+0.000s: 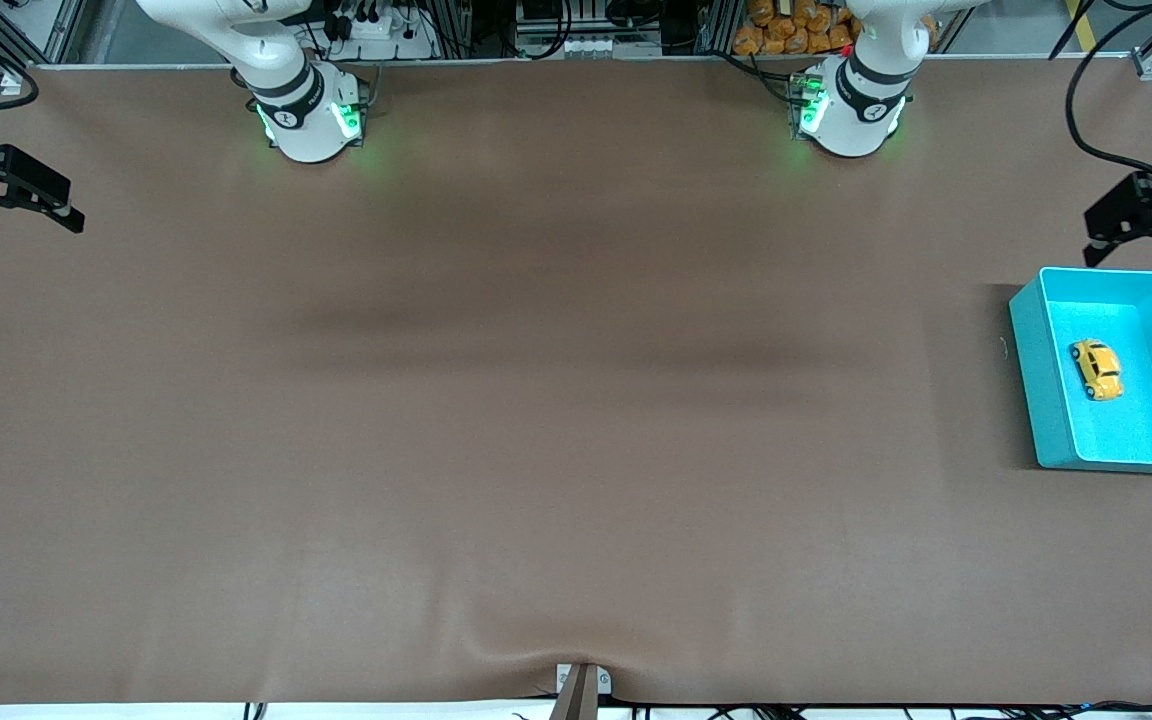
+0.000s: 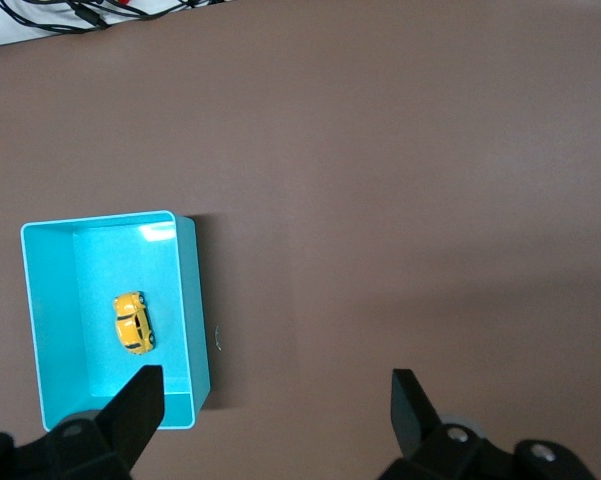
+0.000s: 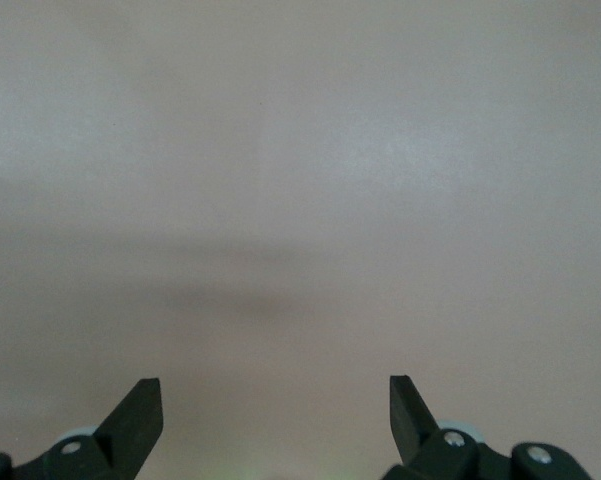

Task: Wind and store yellow beetle car

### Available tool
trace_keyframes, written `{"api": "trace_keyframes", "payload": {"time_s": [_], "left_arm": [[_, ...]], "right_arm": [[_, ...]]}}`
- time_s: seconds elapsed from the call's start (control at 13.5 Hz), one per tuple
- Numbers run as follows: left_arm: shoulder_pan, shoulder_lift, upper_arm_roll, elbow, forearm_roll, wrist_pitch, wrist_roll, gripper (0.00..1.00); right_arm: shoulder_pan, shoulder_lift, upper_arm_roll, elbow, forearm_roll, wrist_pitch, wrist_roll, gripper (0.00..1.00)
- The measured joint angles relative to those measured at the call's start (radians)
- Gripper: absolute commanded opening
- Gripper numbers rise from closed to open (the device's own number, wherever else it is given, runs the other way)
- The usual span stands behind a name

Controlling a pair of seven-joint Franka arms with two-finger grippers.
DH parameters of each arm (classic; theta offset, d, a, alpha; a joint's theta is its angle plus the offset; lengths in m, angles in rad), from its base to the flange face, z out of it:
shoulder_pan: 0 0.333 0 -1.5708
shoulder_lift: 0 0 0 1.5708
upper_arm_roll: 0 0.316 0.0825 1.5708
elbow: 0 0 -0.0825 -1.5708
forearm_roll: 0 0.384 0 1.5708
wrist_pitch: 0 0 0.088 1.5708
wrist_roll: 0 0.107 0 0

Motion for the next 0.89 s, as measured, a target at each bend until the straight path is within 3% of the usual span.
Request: {"api": "trace_keyframes", "payload": {"time_s": [0.45, 0.89], "left_arm": [[-0.006, -0.027, -0.002, 0.027, -0.093, -0.158, -0.003, 1.00], [-0.006, -0.029, -0.001, 0.031, -0.093, -0.177, -0.003, 1.00]], "right_arm": [[0.000, 0.000, 0.000, 0.000, 0.000, 0.000, 0.000, 1.00], [0.000, 0.002, 0.000, -0.001, 0.000, 0.001, 0.000, 1.00]]}}
